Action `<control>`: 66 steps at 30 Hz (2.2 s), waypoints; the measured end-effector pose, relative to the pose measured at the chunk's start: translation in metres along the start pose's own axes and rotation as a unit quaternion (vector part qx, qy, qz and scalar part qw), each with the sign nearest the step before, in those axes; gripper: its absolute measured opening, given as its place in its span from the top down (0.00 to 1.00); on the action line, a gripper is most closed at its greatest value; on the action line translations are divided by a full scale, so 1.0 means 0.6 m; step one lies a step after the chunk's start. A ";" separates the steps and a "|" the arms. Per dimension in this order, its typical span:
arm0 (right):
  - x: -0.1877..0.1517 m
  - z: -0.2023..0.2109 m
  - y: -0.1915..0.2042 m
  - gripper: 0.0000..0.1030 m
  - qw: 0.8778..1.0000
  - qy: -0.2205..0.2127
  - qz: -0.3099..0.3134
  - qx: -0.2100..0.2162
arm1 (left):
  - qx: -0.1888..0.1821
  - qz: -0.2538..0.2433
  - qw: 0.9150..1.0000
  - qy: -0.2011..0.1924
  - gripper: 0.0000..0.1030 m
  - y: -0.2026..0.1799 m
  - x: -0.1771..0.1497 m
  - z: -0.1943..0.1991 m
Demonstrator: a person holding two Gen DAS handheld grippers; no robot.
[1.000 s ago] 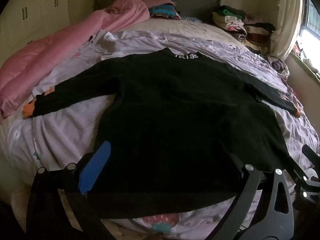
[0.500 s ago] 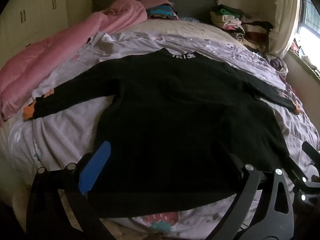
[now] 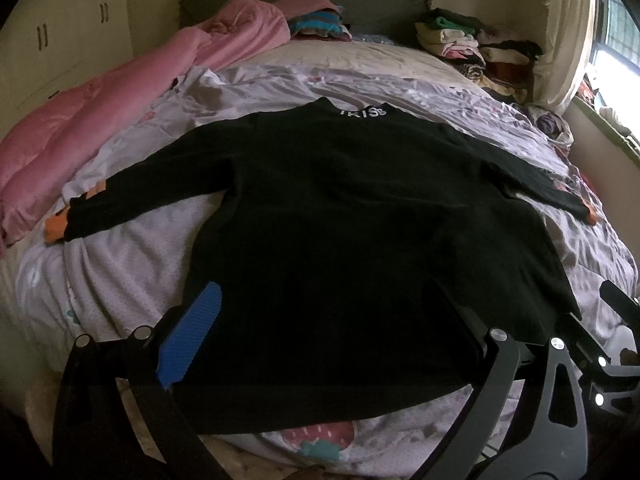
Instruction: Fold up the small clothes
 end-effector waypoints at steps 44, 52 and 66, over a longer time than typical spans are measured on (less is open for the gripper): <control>0.021 -0.013 0.013 0.04 1.000 -0.001 0.010 0.004 | 0.000 0.004 1.000 -0.007 0.09 0.009 0.023 0.003; 0.050 -0.049 0.021 0.04 1.000 0.000 0.015 0.010 | 0.005 0.005 1.000 -0.001 0.09 0.014 0.052 -0.031; 0.123 -0.109 -0.006 0.04 1.000 -0.007 -0.010 0.011 | 0.011 0.003 1.000 0.007 0.09 0.011 0.116 -0.091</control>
Point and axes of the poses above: each gripper's, at about its wrist camera, not at the fingertips, and z roughly against the way its jaws point, y to its left, x to its top, the point moved 8 cm from there along -z, roughly the way its jaws point, and after that the axes turned 2 degrees about z, right-handed, at the moved point
